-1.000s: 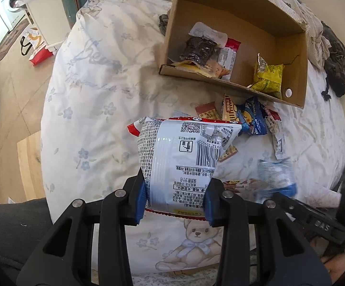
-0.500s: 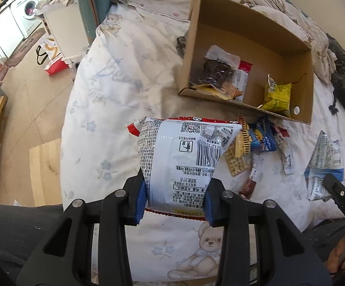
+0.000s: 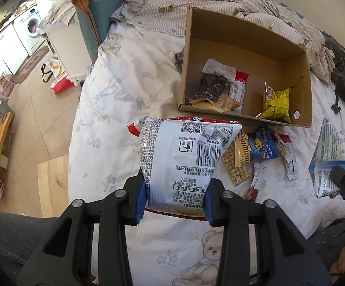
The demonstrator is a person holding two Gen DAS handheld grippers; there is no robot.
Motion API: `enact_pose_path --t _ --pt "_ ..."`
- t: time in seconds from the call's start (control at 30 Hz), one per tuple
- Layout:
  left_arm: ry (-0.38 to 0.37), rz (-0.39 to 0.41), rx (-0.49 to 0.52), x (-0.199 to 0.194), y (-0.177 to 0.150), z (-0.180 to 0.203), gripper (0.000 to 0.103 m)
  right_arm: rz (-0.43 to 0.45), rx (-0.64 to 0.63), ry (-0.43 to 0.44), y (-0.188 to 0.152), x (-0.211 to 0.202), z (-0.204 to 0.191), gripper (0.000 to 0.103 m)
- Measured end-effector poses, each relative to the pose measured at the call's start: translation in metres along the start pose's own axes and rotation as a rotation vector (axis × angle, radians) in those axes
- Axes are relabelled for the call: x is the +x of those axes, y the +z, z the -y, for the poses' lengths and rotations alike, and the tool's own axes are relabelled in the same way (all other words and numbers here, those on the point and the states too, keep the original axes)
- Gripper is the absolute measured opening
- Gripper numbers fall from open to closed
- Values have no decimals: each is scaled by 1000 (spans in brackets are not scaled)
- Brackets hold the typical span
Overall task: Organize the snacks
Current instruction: 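Carry the white bag with the left gripper while the right gripper carries the blue-and-white bag into the box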
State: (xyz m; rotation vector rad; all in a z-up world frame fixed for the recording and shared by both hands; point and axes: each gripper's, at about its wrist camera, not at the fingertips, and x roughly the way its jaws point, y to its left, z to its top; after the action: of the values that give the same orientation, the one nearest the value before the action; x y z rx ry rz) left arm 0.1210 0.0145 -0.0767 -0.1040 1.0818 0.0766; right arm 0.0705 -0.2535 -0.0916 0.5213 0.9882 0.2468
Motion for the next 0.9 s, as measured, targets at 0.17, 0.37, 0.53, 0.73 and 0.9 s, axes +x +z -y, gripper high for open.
enact_pose_path --t 0.17,0.37,0.53,0.73,0.9 --pt "-10 34 7 -9 10 5 35 15 -6 24 13 4 -8 53" --pt "-39 81 20 -23 47 13 34 46 -24 36 44 12 -21 53" --pt "-28 109 57 -22 83 22 34 72 -57 27 68 21 -28 53" --pt "-8 146 129 -13 117 42 34 65 -52 14 96 39 -23 53" --pt "-4 164 156 2 133 56 34 53 -55 2 111 54 -21 53"
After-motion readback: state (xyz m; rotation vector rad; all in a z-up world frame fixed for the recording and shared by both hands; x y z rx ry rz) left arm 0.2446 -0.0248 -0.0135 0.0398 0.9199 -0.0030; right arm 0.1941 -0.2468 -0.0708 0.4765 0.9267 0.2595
